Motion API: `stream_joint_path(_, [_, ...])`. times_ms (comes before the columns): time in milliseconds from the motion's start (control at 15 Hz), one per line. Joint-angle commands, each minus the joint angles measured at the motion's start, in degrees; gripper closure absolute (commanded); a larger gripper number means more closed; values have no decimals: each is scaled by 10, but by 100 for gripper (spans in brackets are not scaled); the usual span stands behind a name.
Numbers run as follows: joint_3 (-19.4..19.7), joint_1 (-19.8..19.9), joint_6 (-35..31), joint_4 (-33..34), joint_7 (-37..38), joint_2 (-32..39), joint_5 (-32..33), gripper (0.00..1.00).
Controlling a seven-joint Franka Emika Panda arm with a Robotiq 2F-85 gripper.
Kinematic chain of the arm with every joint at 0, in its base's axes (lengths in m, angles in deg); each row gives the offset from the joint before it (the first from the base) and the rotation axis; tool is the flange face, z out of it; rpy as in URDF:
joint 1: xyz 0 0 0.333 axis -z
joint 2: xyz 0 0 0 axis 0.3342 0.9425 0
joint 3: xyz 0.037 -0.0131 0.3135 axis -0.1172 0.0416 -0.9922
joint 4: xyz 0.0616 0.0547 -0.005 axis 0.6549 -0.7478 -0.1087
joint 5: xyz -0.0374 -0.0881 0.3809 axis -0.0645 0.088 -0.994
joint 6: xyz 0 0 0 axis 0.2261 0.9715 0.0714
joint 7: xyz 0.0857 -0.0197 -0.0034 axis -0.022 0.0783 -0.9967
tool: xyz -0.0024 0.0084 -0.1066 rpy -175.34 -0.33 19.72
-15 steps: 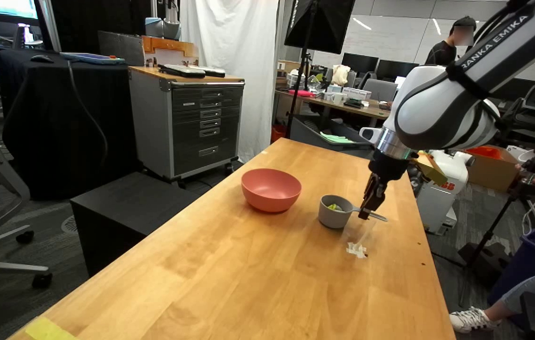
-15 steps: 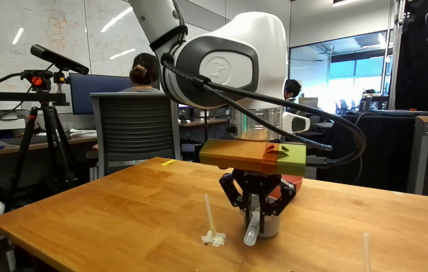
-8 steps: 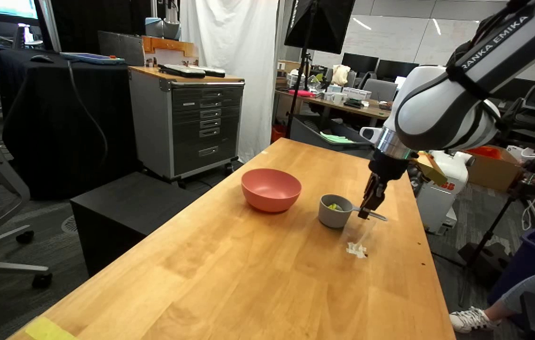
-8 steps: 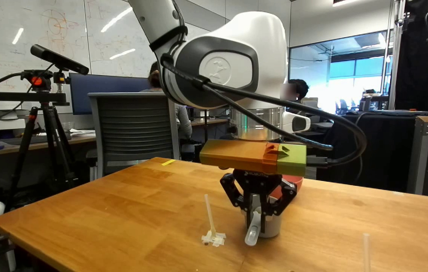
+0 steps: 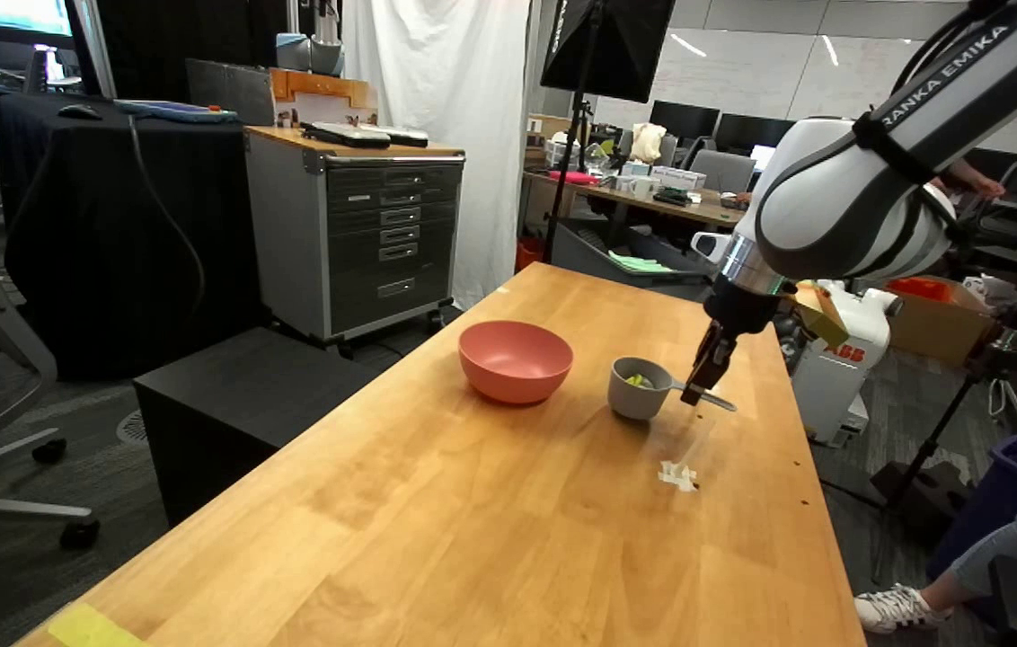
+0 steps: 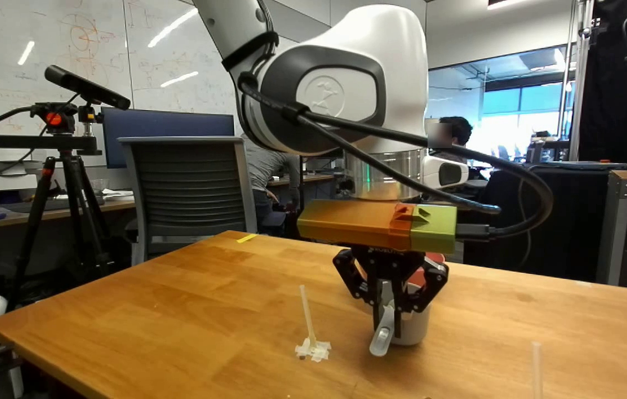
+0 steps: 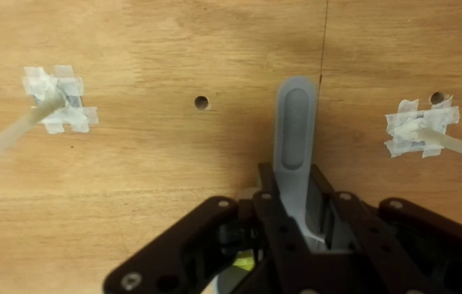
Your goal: Pour the contents in the cup into the bowl
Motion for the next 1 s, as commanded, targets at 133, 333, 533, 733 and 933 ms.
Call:
stream_joint_path(133, [-2, 20, -4, 1, 58, -32, 4, 89])
stream_joint_path(333, [-1, 25, 3, 5, 85, -51, 1, 89])
stream_joint_path(533, [4, 21, 7, 8, 117, -72, 5, 89])
stream_joint_path(733, [9, 15, 9, 21, 150, -83, 9, 89])
stream_joint_path(933, [13, 3, 9, 49, 183, -77, 16, 89])
